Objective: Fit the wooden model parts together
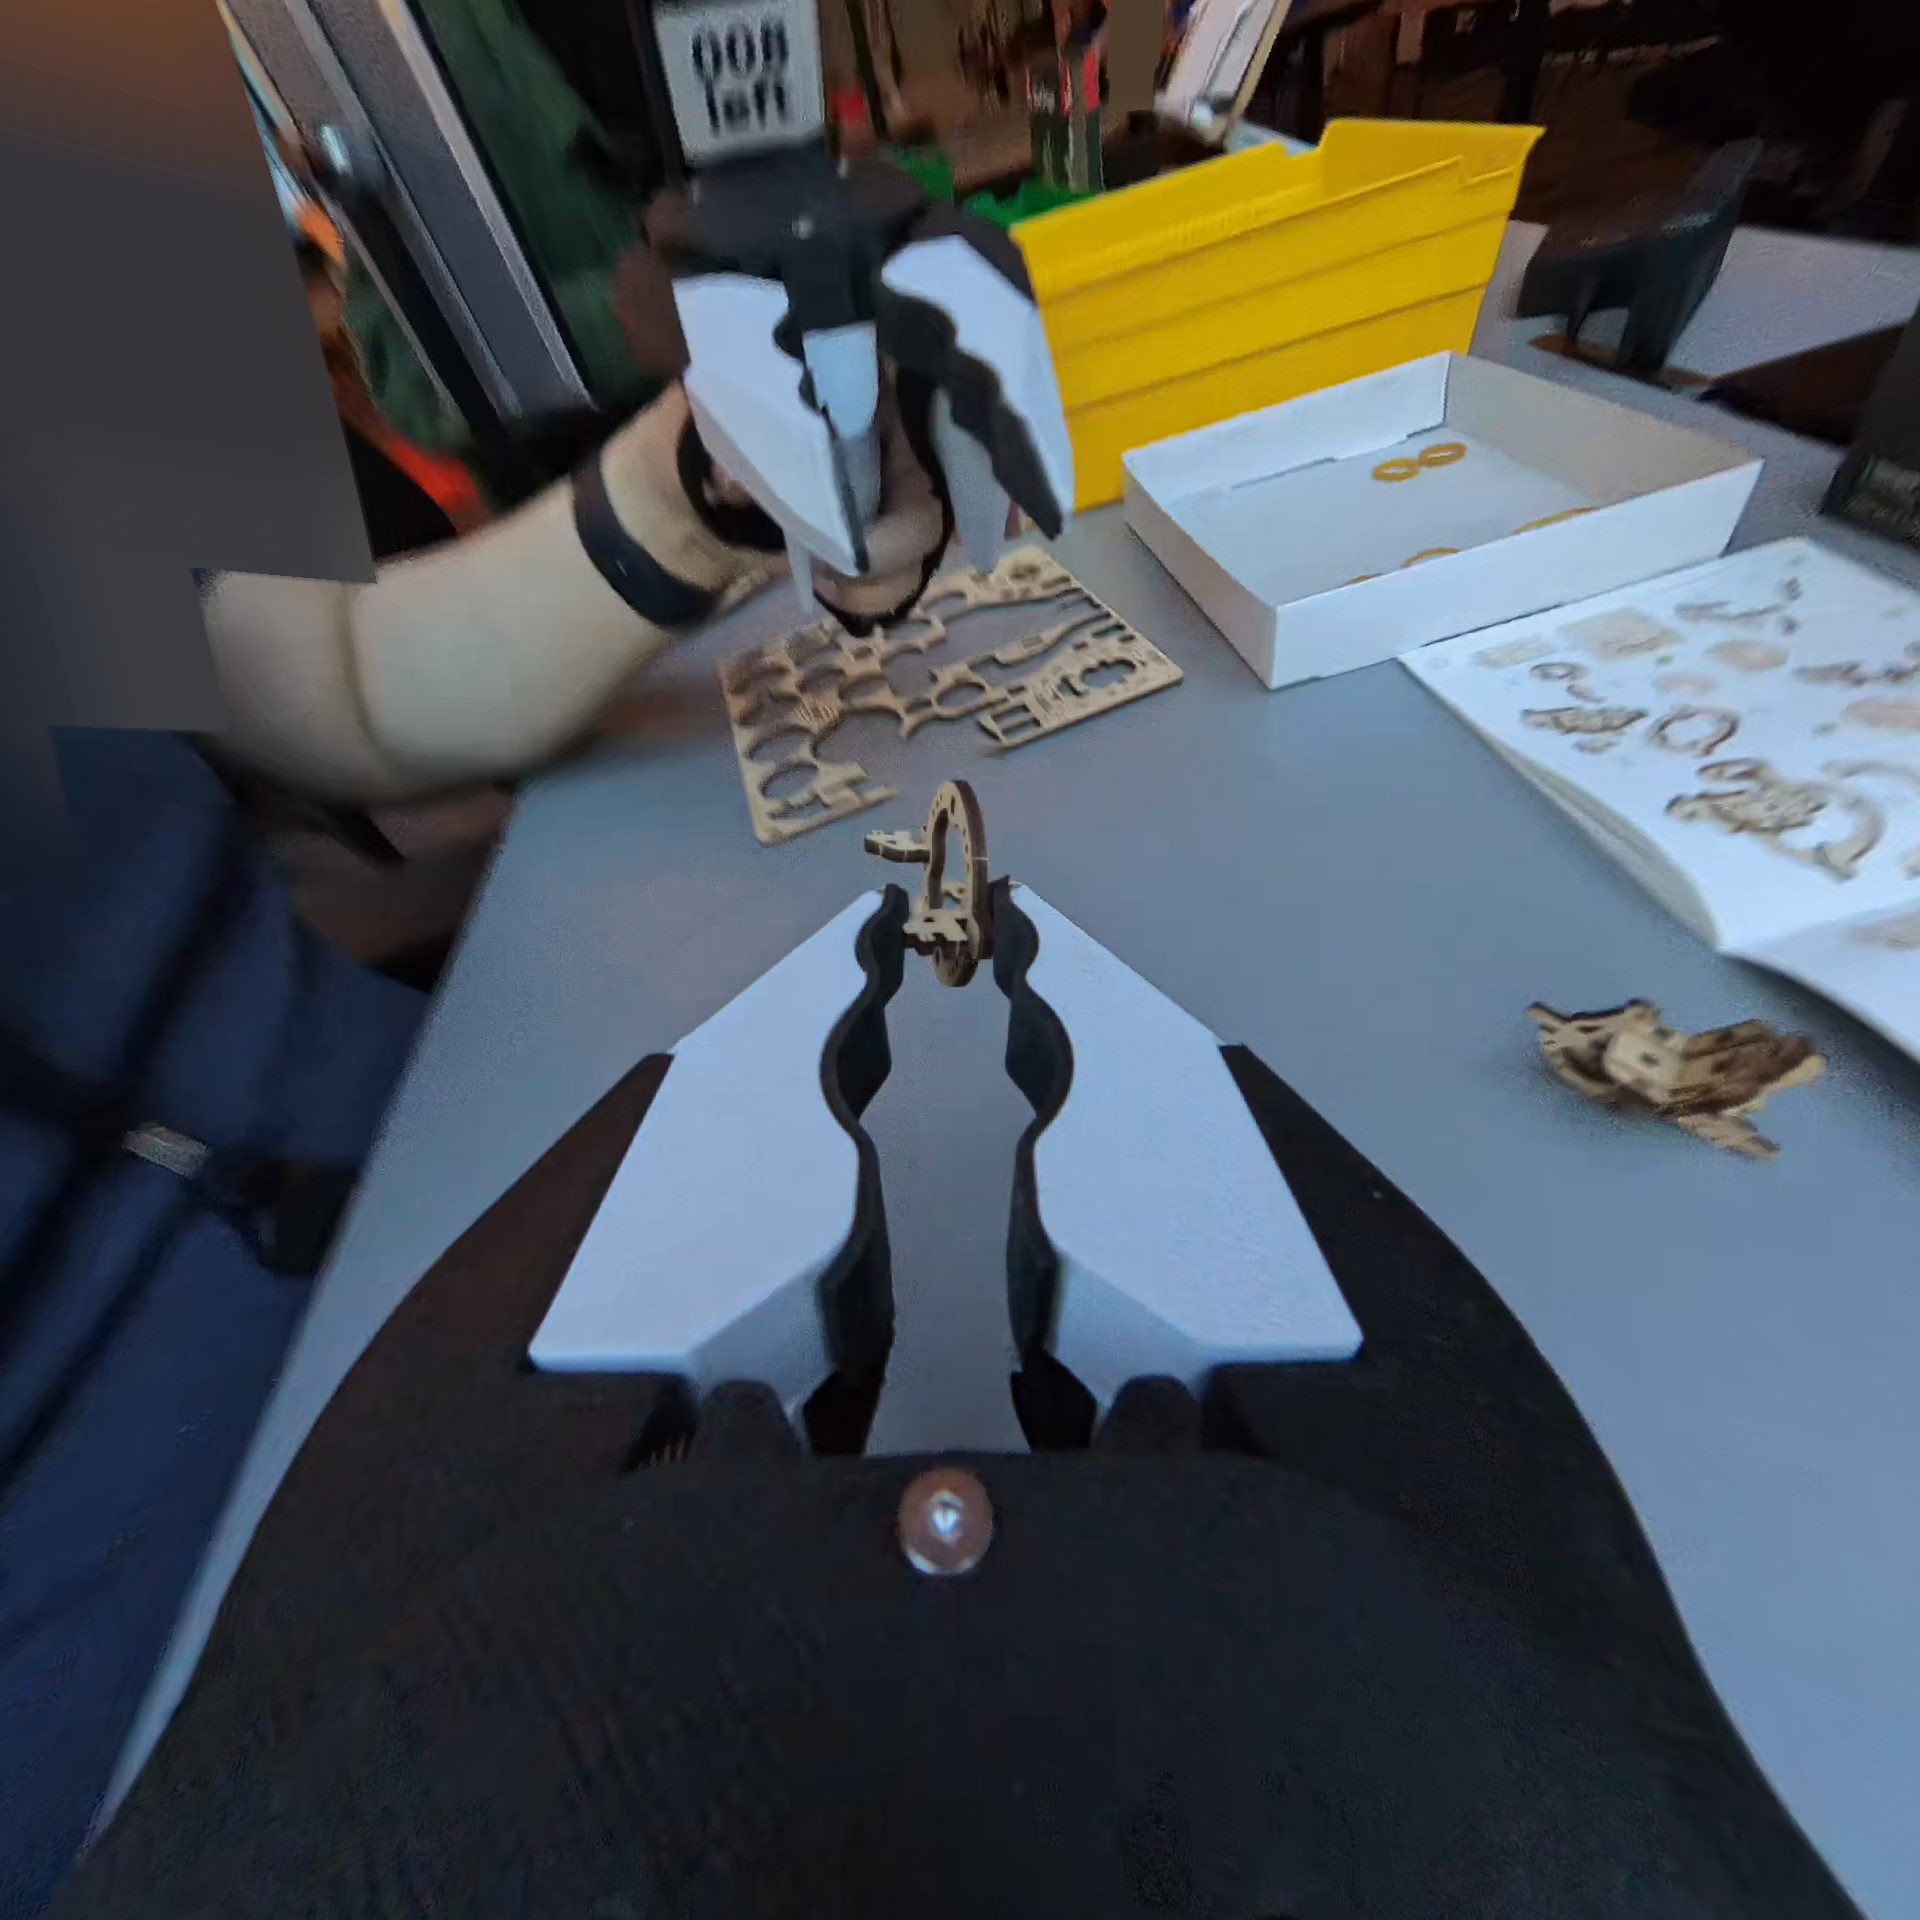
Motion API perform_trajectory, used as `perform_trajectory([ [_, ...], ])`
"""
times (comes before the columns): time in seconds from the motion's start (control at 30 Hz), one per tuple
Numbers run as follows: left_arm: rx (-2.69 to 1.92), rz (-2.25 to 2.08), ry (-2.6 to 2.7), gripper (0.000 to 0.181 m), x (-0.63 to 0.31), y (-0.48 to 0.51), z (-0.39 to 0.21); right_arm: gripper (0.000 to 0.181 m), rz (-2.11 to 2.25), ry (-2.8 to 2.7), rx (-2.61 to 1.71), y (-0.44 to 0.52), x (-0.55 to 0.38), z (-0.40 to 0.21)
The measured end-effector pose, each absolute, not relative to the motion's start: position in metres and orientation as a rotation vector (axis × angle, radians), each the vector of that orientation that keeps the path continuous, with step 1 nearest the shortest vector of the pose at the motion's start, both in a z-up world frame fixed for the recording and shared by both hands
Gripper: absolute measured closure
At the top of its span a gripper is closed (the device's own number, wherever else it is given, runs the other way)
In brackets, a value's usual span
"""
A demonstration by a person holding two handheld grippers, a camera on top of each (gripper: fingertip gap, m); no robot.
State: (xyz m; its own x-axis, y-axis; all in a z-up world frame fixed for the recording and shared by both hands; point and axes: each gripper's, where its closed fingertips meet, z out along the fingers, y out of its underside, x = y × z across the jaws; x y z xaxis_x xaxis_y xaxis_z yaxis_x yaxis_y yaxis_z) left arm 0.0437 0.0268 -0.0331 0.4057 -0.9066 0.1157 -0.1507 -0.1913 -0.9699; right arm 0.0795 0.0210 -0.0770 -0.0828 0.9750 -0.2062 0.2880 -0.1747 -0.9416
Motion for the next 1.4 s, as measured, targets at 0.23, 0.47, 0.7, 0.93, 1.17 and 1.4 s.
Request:
perform_trajectory([
  [0.23,-1.671,-0.606,1.226,0.154,0.076,0.024,-0.074,0.166,0.745,-1.625,-1.349,0.023,0.073,-0.095],
  [0.47,-1.557,-0.221,1.340,0.181,0.081,0.037,-0.094,0.151,0.661,-1.526,-1.317,0.037,0.073,-0.089],
  [0.7,-1.187,0.504,1.348,0.181,0.061,0.059,-0.082,0.151,1.406,-1.048,-1.775,0.052,0.089,-0.078],
  [0.93,-0.965,0.725,1.317,0.181,0.068,0.052,-0.057,0.147,2.067,-0.659,-1.905,0.044,0.086,-0.066],
  [1.17,-0.808,0.857,1.378,0.181,0.075,0.045,-0.061,0.168,2.265,-0.537,-1.899,0.041,0.082,-0.065],
  [1.4,-0.756,0.847,1.422,0.181,0.081,0.039,-0.068,0.166,2.246,-0.550,-1.926,0.040,0.083,-0.072],
])
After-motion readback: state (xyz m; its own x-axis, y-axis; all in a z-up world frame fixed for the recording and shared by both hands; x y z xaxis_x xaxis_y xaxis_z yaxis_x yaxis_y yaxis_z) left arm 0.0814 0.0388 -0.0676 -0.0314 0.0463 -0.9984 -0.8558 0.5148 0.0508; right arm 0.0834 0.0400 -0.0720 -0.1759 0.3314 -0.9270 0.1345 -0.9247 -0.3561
